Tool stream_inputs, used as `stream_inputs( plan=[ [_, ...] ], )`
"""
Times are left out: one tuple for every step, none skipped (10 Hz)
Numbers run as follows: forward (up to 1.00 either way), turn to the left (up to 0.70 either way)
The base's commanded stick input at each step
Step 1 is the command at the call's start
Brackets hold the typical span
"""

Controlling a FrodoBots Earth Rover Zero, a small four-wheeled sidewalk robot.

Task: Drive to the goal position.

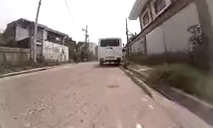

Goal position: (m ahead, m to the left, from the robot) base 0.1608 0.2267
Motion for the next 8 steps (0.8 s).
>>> stream_inputs(
  plan=[
    [0.85, 0.13],
    [0.85, 0.06],
    [0.85, 0.00],
    [0.85, 0.00],
    [0.85, 0.00],
    [0.85, 0.00],
    [0.85, 0.00],
    [0.85, 0.00]
  ],
)
